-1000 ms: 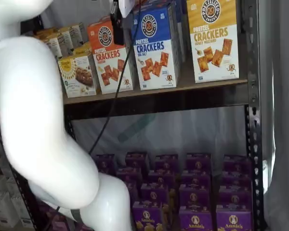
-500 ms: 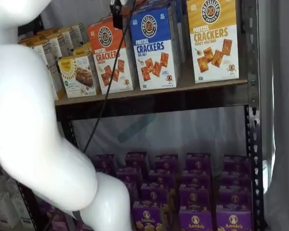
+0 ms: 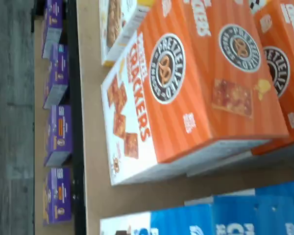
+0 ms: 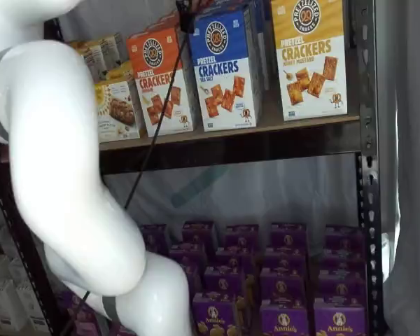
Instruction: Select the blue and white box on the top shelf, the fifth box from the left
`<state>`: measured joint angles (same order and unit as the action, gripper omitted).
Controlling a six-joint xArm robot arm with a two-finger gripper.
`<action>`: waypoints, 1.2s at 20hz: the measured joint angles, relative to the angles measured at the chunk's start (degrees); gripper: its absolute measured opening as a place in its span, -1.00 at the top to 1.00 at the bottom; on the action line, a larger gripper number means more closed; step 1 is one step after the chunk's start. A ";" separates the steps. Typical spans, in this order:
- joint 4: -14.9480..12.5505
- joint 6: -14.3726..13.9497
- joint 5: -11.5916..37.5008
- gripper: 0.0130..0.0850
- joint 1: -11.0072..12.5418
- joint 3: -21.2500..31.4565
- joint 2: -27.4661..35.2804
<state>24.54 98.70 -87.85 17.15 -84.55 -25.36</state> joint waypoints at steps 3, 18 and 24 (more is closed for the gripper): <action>-1.57 0.77 0.58 -1.00 -0.28 -1.24 2.23; -5.58 0.76 0.98 -1.00 -2.56 -3.11 6.92; -8.26 0.08 -3.71 -1.00 -3.51 -7.00 9.21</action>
<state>16.27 98.78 -91.56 13.64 -91.55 -16.15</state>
